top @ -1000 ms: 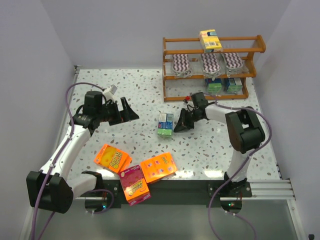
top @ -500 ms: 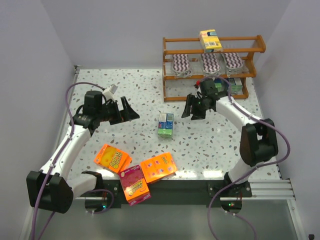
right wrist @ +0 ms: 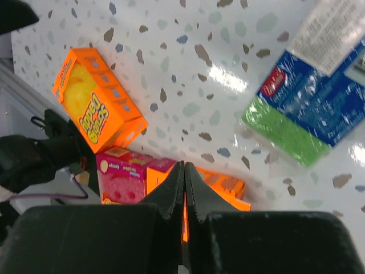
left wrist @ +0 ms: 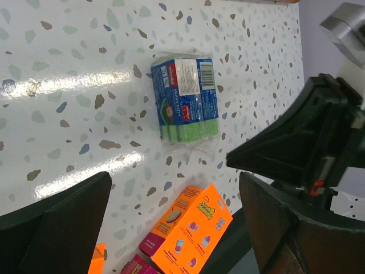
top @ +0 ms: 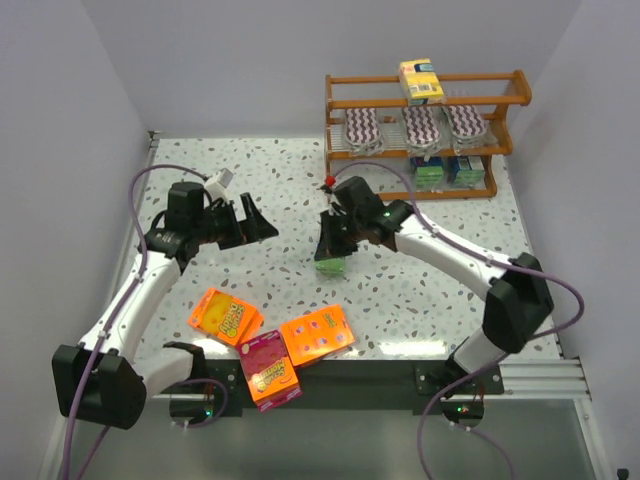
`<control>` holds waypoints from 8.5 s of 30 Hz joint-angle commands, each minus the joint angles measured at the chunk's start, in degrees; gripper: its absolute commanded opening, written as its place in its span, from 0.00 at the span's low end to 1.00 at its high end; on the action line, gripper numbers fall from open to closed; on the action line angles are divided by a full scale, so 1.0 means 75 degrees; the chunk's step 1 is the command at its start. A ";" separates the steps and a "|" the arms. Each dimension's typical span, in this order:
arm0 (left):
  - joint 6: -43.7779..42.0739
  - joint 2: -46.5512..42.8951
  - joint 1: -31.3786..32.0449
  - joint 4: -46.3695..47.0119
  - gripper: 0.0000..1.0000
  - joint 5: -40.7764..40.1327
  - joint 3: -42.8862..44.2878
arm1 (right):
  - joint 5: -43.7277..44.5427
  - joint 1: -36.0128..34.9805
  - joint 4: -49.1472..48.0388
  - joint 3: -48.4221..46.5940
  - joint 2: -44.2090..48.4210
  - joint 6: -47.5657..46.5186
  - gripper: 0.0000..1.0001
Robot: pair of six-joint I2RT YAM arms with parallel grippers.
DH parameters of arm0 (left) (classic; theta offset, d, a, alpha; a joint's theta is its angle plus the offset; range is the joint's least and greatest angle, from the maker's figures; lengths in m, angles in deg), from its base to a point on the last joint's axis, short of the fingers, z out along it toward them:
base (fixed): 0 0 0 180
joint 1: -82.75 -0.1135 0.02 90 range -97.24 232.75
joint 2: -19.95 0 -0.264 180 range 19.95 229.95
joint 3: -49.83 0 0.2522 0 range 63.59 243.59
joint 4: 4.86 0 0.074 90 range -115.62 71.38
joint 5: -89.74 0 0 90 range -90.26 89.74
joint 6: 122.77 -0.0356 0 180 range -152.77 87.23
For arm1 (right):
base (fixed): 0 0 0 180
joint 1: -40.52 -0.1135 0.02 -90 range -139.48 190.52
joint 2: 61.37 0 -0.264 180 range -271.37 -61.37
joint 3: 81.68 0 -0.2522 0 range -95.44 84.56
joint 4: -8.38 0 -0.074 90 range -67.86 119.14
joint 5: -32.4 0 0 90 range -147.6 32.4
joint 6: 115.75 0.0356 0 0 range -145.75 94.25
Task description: Place and organize the cleaning sponges onto the shelf
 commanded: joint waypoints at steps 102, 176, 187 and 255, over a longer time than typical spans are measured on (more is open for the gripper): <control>-0.0334 0.0383 -0.0141 0.0051 1.00 -0.0010 0.0612 | 0.1618 0.4689 -0.4551 0.1647 -0.0641 0.6250 0.00; 0.0076 0.0747 -0.0176 0.0683 1.00 0.0412 0.0659 | 0.2557 0.3563 -0.1975 0.3040 0.2602 0.5904 0.98; 0.0158 0.0653 -0.0176 0.1000 1.00 0.0776 0.0437 | 0.1912 0.3669 -0.1037 0.4226 0.5182 0.3312 0.98; 0.1073 0.0021 -0.0176 0.3836 1.00 0.1878 0.1338 | 0.3447 0.3669 0.1085 0.2280 0.6214 -0.0956 0.98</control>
